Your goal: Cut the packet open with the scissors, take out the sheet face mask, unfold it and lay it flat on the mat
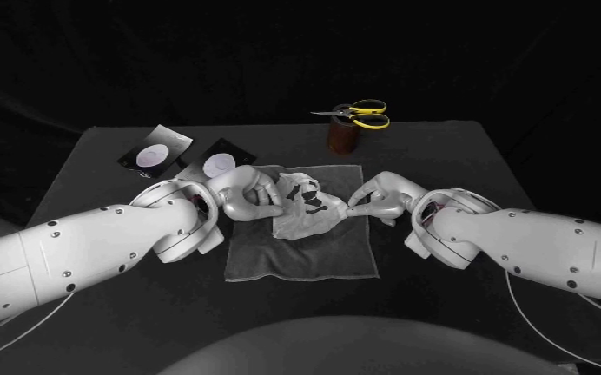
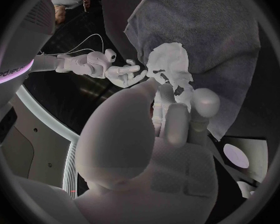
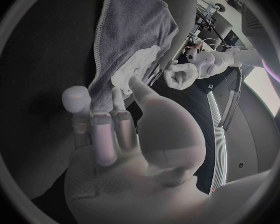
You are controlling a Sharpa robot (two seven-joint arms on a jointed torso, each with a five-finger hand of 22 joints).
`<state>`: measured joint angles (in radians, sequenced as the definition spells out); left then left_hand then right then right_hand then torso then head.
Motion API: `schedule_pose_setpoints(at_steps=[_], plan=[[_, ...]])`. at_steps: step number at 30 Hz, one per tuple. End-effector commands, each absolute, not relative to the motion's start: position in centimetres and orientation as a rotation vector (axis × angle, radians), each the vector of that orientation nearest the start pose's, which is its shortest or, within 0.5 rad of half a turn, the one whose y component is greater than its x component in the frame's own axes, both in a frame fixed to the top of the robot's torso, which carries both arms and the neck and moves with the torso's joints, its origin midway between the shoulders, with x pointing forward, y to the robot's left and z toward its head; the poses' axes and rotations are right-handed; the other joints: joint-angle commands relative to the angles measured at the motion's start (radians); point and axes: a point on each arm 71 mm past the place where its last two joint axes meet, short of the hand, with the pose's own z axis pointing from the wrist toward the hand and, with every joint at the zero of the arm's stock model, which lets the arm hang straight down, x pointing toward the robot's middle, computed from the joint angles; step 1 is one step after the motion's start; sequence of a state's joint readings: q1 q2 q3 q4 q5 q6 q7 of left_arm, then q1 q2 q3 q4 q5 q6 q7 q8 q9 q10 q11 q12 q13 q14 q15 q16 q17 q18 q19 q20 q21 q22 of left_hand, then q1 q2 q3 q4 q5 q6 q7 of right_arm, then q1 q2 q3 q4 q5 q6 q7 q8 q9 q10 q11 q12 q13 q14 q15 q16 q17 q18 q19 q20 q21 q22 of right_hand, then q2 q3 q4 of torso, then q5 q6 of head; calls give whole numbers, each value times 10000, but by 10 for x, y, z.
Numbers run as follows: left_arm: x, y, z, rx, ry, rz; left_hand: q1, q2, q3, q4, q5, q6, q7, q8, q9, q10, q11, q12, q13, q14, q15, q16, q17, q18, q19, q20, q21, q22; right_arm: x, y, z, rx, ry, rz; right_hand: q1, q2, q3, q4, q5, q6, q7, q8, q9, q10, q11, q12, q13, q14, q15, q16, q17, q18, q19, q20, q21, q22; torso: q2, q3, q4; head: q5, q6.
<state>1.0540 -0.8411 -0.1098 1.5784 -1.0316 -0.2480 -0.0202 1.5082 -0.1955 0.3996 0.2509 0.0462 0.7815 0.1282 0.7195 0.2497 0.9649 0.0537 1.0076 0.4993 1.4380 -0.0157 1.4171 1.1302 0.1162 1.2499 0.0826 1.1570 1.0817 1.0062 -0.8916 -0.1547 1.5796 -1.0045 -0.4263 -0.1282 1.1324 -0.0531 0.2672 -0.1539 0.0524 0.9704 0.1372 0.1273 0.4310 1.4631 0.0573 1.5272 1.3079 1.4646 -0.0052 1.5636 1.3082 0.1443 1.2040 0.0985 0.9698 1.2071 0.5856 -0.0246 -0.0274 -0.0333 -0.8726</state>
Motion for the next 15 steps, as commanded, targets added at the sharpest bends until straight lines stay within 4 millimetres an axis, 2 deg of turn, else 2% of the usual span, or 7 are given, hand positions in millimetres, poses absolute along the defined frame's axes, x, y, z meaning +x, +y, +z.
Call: schedule_pose_setpoints(at_steps=[1,3,8,15], plan=[[420,173,-274,-798,19272,-10361,58,-84,175,-37,30,117,-15,-133,-94,41,-69,-25,-20,-1,-40,-26,78,78,-3,-52,-21,23,412,-218,-310,3905,19691,7531,98,27,3,-54,-35,-19,45,-56,-13,934,0,49,2325,1051,-22,58,2594,-57,19,15,-23,-9,4,9,-3,-13,0],[417,171,-277,-523,19291,-10372,83,-138,368,-88,31,266,-57,-288,-197,160,-103,115,28,135,-70,132,448,22,174,-71,190,259,412,-217,-311,3883,19673,7526,105,30,4,-58,-36,-20,45,-57,-13,935,1,53,2328,1051,-22,58,2596,-56,15,15,-31,-13,11,9,-14,-22,0],[413,167,-287,-99,19377,-10302,7,-234,686,-166,29,456,-105,-657,-408,242,-154,326,119,260,-114,289,792,-33,345,-116,405,490,413,-215,-313,3882,19592,7542,168,66,15,-94,-35,-13,50,-61,-17,936,5,56,2331,1044,-16,49,2575,-53,6,19,-44,-17,7,15,-18,-53,0],[411,167,-292,39,19525,-10156,-81,-288,800,-223,28,547,-96,-820,-493,301,-149,487,197,343,-111,391,1027,-79,477,-122,582,683,415,-215,-315,3893,19491,7503,216,105,28,-120,-34,-6,54,-64,-21,938,9,64,2336,1047,-13,53,2584,-55,10,23,-37,-9,-3,8,-2,-60,0]])
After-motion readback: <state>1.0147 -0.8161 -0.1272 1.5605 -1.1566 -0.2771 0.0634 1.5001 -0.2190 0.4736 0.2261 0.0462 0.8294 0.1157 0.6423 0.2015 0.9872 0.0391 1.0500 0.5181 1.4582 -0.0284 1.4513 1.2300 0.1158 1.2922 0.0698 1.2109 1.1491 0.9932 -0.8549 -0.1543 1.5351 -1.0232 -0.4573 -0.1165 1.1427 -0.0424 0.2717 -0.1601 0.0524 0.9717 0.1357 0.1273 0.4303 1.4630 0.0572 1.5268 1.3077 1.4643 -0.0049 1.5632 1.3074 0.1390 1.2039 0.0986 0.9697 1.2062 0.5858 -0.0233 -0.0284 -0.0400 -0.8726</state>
